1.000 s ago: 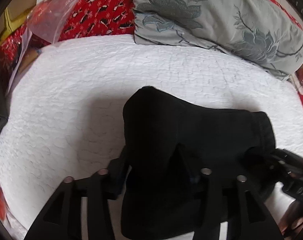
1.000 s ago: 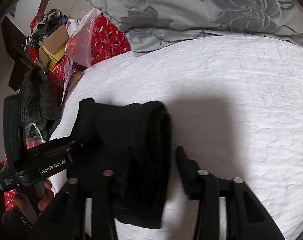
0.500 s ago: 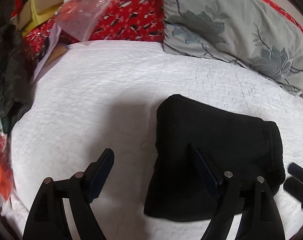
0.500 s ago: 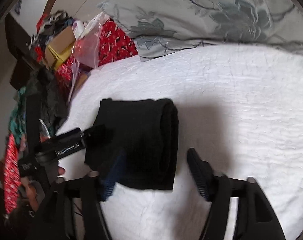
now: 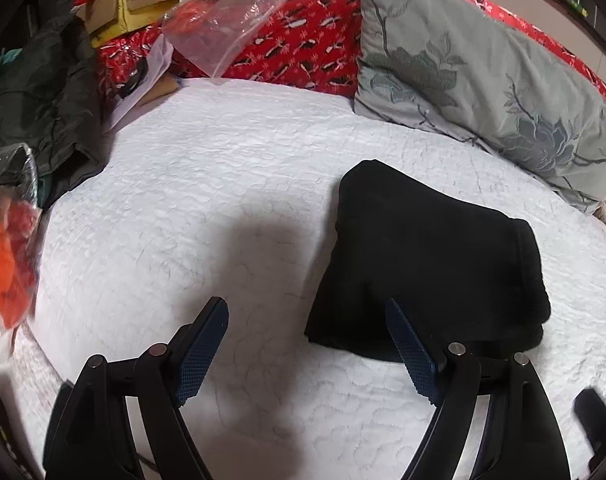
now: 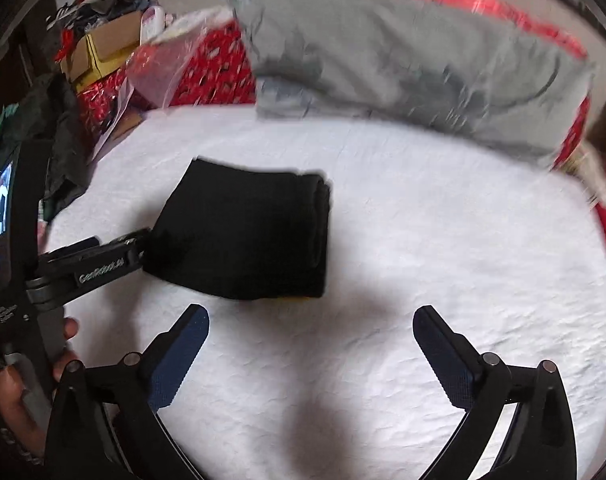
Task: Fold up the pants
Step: 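Open both grippers and lift them away from the folded bundle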
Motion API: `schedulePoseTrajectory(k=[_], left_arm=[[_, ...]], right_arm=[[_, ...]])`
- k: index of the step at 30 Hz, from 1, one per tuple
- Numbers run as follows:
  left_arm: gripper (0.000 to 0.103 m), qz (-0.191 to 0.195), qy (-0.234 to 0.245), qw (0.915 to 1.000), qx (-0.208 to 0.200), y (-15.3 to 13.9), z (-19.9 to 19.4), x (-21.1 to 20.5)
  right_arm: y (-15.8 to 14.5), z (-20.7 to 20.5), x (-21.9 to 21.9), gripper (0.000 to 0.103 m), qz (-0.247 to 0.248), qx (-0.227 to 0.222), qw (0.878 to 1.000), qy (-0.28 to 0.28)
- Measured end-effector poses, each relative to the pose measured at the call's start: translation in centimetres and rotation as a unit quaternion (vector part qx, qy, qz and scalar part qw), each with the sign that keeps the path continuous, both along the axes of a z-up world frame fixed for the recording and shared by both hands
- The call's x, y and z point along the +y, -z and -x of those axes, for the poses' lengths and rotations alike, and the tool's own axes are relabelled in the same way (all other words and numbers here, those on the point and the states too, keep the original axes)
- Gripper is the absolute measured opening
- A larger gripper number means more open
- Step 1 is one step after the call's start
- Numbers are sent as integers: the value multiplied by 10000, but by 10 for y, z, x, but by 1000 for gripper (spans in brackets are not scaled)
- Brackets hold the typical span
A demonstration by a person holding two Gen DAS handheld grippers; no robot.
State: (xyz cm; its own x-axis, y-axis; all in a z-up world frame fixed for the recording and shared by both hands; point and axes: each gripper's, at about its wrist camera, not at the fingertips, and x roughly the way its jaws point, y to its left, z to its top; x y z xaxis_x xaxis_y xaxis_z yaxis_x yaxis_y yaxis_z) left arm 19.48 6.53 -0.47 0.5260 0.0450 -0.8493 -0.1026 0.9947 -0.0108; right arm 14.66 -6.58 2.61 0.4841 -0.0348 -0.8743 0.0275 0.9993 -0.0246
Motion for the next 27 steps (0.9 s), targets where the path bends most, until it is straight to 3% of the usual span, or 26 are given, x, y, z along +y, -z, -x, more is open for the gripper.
schedulePoseTrajectory(k=[2,5,10,13,18,27], left_arm=[[81,10,7,10000,-41,-1,9,-1],[82,95,60,9999,-14,-3,19,-4],[83,150,104,9998,-95,-9,32,-8],[86,58,111,9998,-174,-11,36,-11],[94,29,168,9994,-297,-13,45,-14],[94,-289,153,9993,-201,-11,42,-20]], right_arm=[[-7,8,1,103,184,-234,9996,2],[-11,9,-3,103,149,-228,9996,76],[-23,20,-6,103,44,-609,9980,134],[-23,22,-8,103,-194,-563,9982,61],[-19,26,-9,103,-69,-563,9984,66],[-18,29,-29,103,-55,-623,9973,379]])
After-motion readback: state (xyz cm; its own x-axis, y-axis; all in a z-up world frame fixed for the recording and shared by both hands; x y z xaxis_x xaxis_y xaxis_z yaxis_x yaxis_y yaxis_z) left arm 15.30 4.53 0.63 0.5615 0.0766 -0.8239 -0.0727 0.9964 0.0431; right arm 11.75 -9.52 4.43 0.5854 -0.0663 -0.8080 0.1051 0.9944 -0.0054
